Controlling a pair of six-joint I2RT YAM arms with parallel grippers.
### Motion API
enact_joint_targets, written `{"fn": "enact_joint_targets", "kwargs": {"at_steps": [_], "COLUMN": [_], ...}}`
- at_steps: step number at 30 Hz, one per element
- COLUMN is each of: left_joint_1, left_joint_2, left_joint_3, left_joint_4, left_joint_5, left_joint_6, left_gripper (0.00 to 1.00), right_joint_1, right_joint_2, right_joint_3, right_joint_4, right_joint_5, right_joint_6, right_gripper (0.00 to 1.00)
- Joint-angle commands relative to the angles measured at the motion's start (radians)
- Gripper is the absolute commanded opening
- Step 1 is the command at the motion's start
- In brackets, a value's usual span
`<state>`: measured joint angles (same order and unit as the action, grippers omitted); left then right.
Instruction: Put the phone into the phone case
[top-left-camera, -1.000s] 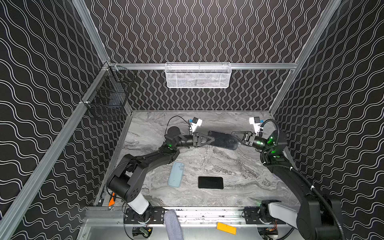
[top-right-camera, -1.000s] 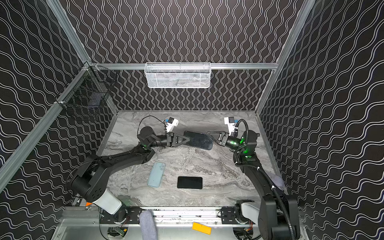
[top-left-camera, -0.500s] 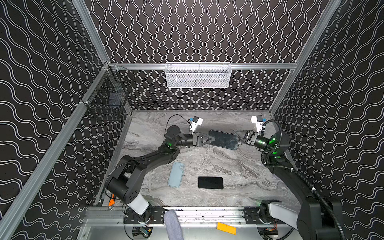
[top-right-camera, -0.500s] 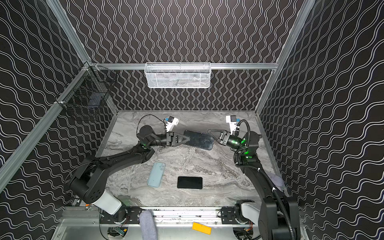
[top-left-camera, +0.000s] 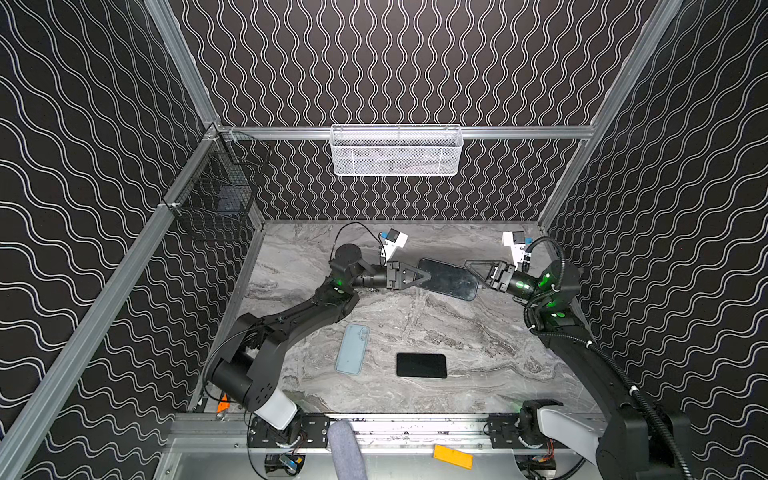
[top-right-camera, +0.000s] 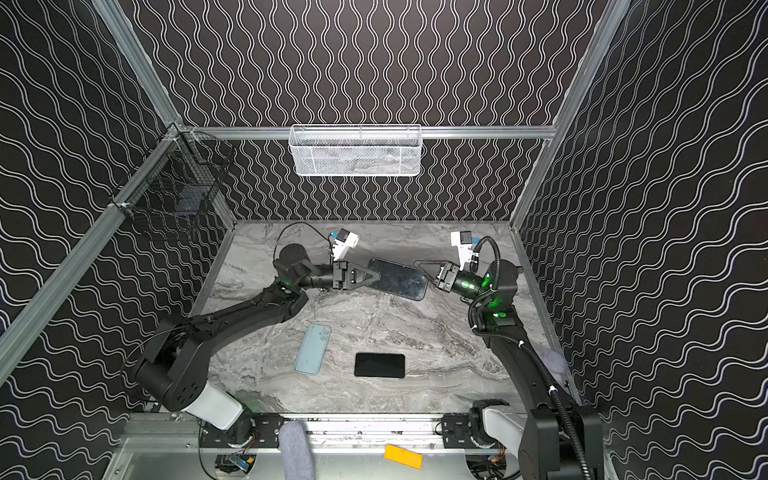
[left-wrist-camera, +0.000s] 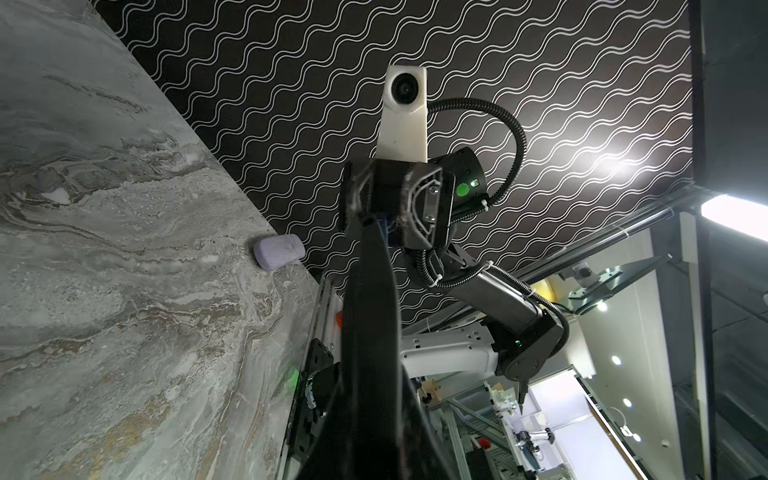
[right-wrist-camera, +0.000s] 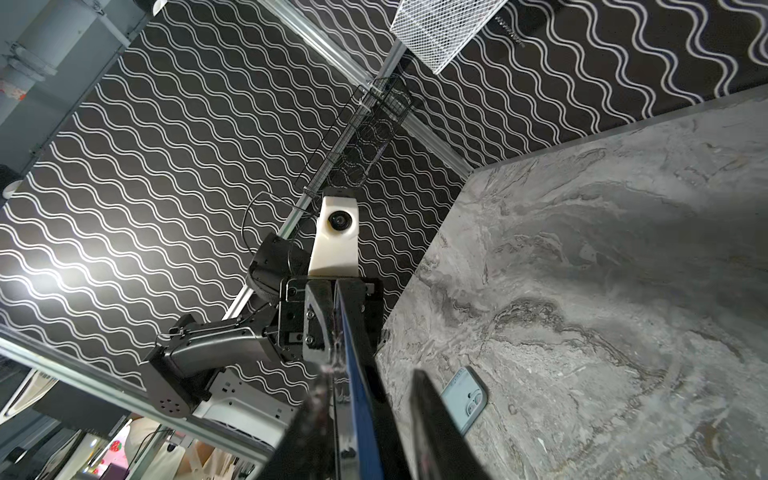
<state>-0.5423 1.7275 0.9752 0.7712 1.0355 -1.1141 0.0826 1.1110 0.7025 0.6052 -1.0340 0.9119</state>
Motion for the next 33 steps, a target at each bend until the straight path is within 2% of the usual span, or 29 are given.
{"fn": "enact_joint_targets", "kwargs": {"at_steps": [1, 5, 8, 10, 12, 20, 23, 28, 30, 33], "left_joint_1": [0.013, 0.021, 0.022, 0.022, 0.023, 0.025, 0.033, 0.053, 0.053, 0.053], "left_joint_2": [-0.021, -0.051, -0.061, -0.072, -0.077, -0.035, -0.03, -0.061, -0.072, -0.078], "left_joint_3": [0.034, 0.099, 0.153, 0.167, 0.162, 0.096, 0.077, 0.086, 0.099, 0.11], "left_joint_4": [-0.173, -0.362, -0.536, -0.584, -0.543, -0.093, 0.001, -0.148, -0.226, -0.273], "left_joint_5": [0.059, 0.132, 0.169, 0.18, 0.189, 0.249, 0.242, 0.221, 0.22, 0.216], "left_joint_6": [0.124, 0.233, 0.344, 0.383, 0.361, 0.044, -0.021, 0.091, 0.15, 0.179], "left_gripper": [0.0, 0.0, 0.0, 0.0, 0.0, 0.0, 0.0, 0.0, 0.0, 0.0], "right_joint_1": [0.0, 0.0, 0.0, 0.0, 0.002, 0.044, 0.054, 0.038, 0.025, 0.019], "right_joint_2": [-0.003, 0.018, 0.035, 0.046, 0.057, 0.077, 0.053, -0.042, -0.074, -0.107], "right_joint_3": [0.034, 0.094, 0.124, 0.143, 0.157, 0.266, 0.288, 0.288, 0.27, 0.207], "right_joint_4": [0.023, -0.032, -0.055, -0.08, -0.117, -0.5, -0.64, -0.823, -0.82, -0.745], "right_joint_5": [-0.044, -0.113, -0.163, -0.183, -0.176, -0.128, -0.071, 0.066, 0.06, -0.012], "right_joint_6": [-0.005, -0.04, -0.064, -0.09, -0.116, -0.375, -0.443, -0.483, -0.453, -0.387], "right_gripper": [0.51, 0.6, 0.62, 0.63, 0.64, 0.67, 0.68, 0.7, 0.7, 0.7]}}
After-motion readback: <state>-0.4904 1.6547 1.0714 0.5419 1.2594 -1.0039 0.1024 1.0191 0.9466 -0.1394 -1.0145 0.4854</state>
